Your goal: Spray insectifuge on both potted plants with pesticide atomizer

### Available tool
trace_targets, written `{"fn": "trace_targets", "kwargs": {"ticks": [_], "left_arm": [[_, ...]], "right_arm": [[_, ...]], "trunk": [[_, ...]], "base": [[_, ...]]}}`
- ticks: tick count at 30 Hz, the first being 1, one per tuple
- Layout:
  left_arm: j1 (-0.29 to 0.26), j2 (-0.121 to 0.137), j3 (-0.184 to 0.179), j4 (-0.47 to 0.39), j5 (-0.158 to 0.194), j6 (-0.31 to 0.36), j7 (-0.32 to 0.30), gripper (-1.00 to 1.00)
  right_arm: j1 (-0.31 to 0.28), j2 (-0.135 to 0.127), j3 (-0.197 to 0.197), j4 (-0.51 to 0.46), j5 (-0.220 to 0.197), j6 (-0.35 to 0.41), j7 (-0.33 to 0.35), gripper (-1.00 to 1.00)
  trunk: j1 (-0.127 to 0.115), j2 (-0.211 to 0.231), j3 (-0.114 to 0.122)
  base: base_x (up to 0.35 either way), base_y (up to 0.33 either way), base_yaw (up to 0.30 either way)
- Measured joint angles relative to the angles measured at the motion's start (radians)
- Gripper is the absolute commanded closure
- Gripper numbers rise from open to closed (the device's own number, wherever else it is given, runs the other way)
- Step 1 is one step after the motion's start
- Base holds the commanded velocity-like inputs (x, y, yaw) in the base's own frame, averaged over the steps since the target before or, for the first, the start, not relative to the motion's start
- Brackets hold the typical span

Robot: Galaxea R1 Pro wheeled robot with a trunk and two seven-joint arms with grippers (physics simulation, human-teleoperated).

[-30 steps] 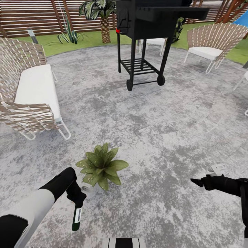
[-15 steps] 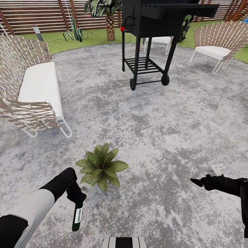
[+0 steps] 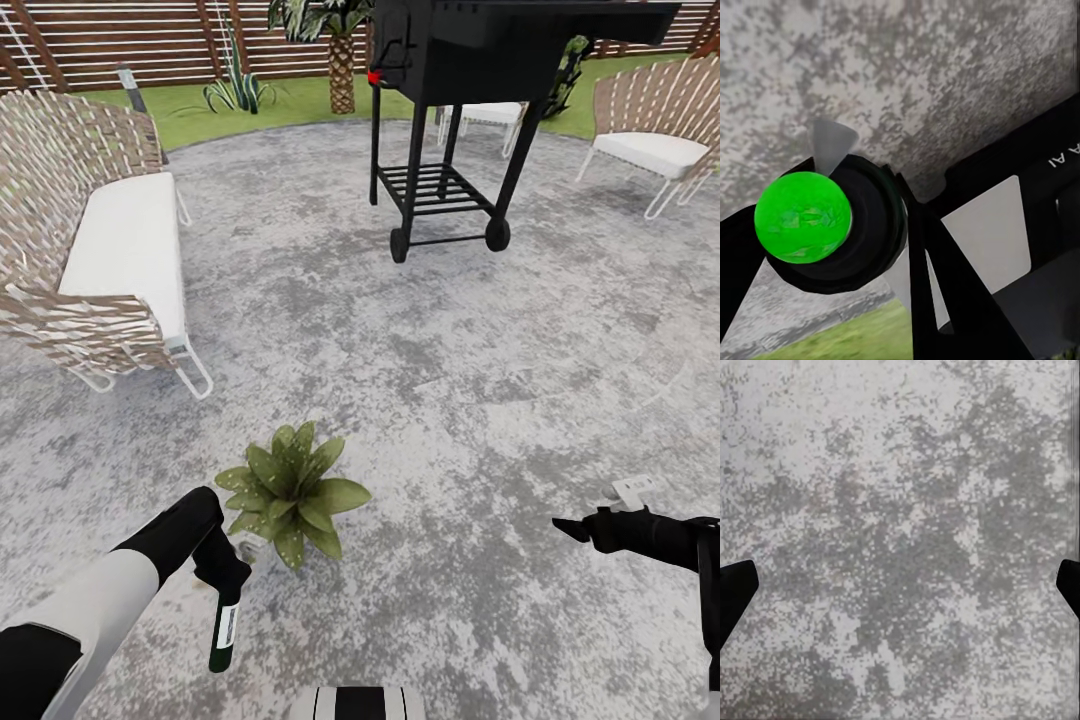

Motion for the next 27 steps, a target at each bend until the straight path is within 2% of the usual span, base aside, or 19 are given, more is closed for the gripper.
{"fn": "trace_targets", "kwargs": {"ticks": [16, 27], "left_arm": [[0.002, -0.003, -0.002, 0.0, 0.0, 0.0, 0.0, 1.0], [0.003, -0.002, -0.002, 0.0, 0.0, 0.0, 0.0, 1.0]], "right_arm": [[0.0, -0.001, 0.0, 0.0, 0.0, -0.001, -0.001, -1.0], [0.0, -0.001, -0.001, 0.0, 0.0, -0.016, -0.001, -1.0]], "trunk": [[0.0, 0.0, -0.013], [0.0, 0.0, -0.016]], "base": [[0.01, -0.014, 0.135], [0.0, -0.002, 0.022]]}}
